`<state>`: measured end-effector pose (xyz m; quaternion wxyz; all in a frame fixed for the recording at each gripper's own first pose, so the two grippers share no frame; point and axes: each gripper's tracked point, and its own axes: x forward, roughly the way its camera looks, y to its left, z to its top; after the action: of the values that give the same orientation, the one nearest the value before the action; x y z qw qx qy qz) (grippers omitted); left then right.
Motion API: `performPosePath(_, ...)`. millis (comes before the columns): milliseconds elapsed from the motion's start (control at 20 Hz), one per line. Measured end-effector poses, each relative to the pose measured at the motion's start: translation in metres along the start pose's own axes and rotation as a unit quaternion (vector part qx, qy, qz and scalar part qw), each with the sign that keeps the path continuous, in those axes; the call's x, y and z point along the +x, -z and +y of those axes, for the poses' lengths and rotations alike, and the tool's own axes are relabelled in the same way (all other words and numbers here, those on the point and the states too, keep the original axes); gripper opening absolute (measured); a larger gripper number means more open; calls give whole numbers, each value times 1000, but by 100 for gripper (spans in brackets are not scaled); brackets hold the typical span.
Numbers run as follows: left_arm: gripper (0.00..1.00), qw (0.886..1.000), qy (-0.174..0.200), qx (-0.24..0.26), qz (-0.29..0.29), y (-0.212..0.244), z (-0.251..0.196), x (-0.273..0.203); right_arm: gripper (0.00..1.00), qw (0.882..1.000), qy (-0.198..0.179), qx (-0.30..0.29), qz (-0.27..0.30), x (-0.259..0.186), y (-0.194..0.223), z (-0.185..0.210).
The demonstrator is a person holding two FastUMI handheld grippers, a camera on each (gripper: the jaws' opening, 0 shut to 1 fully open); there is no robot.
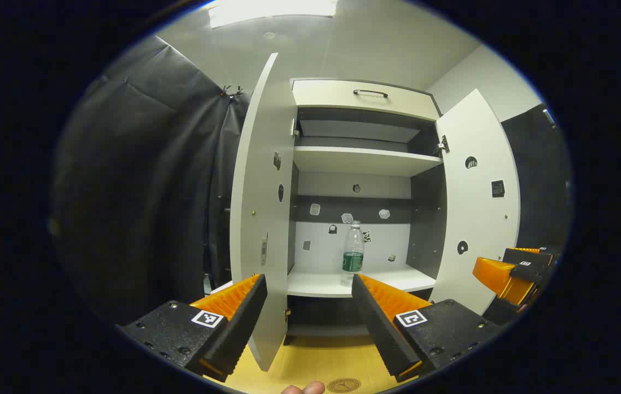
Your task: Grasp the bottle in the cabinet with the left hand and place it on the coaster, then close the right door with the right hand and the left door with the left hand.
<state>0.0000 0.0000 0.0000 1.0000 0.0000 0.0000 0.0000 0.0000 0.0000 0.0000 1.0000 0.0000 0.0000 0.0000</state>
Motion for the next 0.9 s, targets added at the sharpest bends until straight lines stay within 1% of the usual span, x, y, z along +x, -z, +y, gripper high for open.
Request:
performPosePath(50,98,1000,3,0,4,2,-3,0,100,1000,-1,-2,-1,0,0,1)
performPosePath(150,97,1000,2,5,8,4,-3,2,100,1000,-4,-5,0,2,0,4)
performPosePath(250,98,1000,1,11,9,5,-3,4,100,1000,-4,-9,3,4,3,4)
performPosePath(500,98,1000,3,12,13,6,-6,5,100,1000,-4,-17,1,8,2,6)
performPosePath(550,98,1000,3,14,11,5,-7,5,96,1000,-3,-21,1,8,2,6)
performPosePath(600,98,1000,3,16,10,5,-8,6,100,1000,-4,-22,2,9,2,6)
performPosePath(900,98,1000,7,20,13,7,-10,8,100,1000,-2,-19,6,12,4,6)
